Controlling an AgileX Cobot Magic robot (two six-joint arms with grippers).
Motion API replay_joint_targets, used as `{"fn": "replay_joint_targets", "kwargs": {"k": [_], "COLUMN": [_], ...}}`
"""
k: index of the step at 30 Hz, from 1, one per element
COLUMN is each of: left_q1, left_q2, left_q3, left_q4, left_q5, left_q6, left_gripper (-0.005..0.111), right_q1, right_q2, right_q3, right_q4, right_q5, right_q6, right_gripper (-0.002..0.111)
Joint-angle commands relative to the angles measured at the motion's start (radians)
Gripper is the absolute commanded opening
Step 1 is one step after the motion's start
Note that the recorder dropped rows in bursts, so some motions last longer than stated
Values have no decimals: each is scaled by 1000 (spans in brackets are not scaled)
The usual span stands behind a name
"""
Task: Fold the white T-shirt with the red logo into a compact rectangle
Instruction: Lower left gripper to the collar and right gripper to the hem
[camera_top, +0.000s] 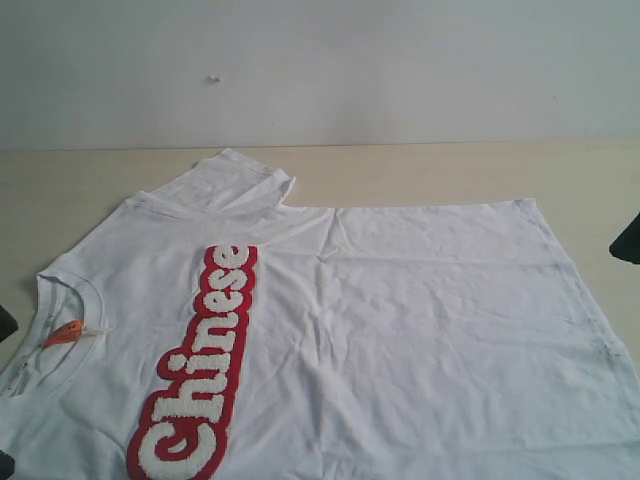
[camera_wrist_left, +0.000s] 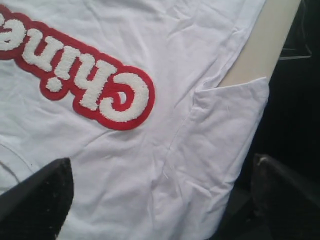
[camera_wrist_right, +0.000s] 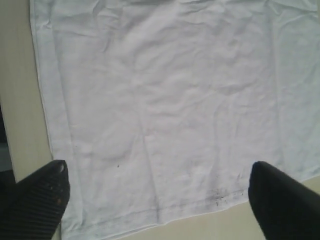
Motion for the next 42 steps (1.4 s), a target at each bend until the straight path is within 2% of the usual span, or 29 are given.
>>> {"fn": "replay_joint_targets", "kwargs": {"k": [1, 3, 9, 11, 17, 22, 30, 39, 42], "left_q1": [-4, -4, -4, -4, -4, -4, -4, -2, 0], "left_q2": [0, 0, 0, 0, 3, 68, 271, 467, 524], "left_q3": [4, 4, 4, 4, 12, 23, 23, 20, -10], "left_q4": [-13, 17, 197, 244, 257, 334, 587, 626, 626], "left_q5": [-3, -3, -3, -3, -3, -92, -179, -470, -487], "left_q6": [-61, -58, -35, 43, 288, 372, 397, 399, 411], "left_gripper": [92, 92, 92, 92, 92, 92, 92, 92, 92], "right_q1": [4, 4, 4, 4, 4, 4, 4, 4, 2], "right_q2": [10, 17, 52, 66, 123, 174, 249, 402, 464], "right_q3": [-8, -8, 11, 23, 58, 63, 63, 63, 63], "right_q4": [8, 8, 8, 8, 8, 11, -33, -143, -165], "right_q5": [0, 0, 0, -7, -44, -136, -218, -364, -395], "right_q6": [29, 24, 12, -35, -178, -183, -292, -296, -296], "right_gripper": [101, 105, 105, 105, 105, 105, 105, 105, 105]}}
